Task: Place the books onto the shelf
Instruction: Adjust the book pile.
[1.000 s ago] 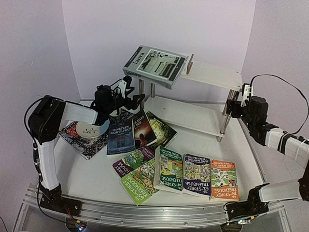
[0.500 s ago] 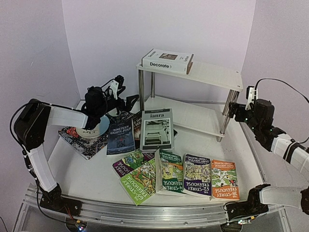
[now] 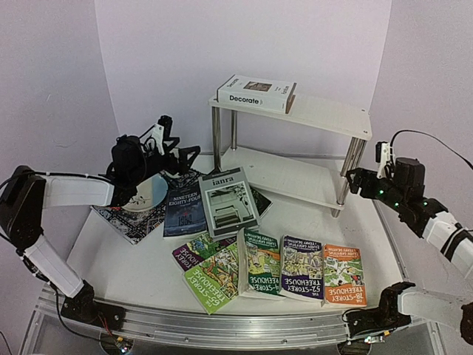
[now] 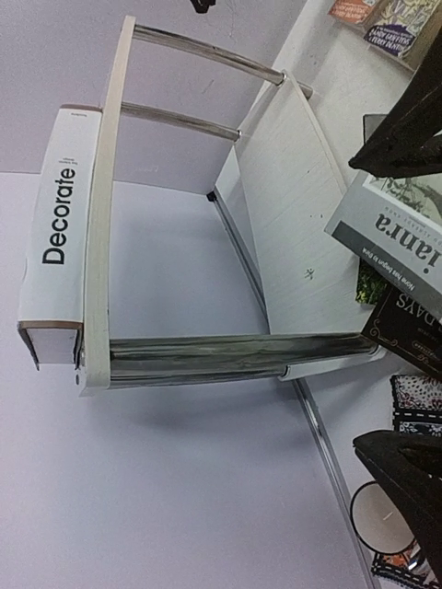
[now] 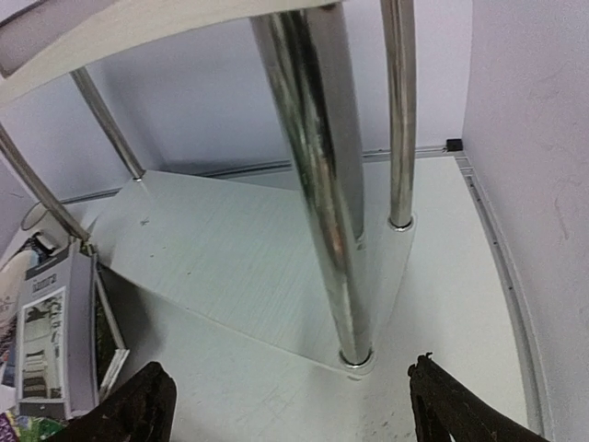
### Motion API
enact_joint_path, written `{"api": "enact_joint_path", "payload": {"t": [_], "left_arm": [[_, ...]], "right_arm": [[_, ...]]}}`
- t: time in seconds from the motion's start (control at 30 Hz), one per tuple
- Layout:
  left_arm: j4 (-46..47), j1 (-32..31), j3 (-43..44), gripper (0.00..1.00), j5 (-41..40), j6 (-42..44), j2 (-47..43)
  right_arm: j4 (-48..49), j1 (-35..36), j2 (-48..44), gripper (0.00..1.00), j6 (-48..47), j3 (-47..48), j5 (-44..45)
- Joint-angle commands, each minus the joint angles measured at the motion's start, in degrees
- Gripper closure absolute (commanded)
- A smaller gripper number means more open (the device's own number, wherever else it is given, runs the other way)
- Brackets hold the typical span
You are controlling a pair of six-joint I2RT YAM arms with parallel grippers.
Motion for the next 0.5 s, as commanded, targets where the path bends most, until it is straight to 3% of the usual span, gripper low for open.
{"api": "enact_joint_path", "payload": {"t": [0.0, 0.23, 0.47], "left_arm": [[-3.3, 0.1, -4.8, 0.05, 3.7, -12.2, -6.2], [-5.6, 0.2, -10.4, 0.02, 4.6, -21.9, -8.9], [-6.4, 4.5, -9.2, 0.00, 11.0, -30.6, -3.4]], "right_arm": [[-2.6, 0.0, -2.7, 0.15, 7.3, -1.3, -10.2], [-3.4, 4.2, -3.4, 0.17, 11.8, -3.7, -11.6], [-0.7, 18.3, 0.5, 0.17, 14.5, -5.0, -2.5]]}}
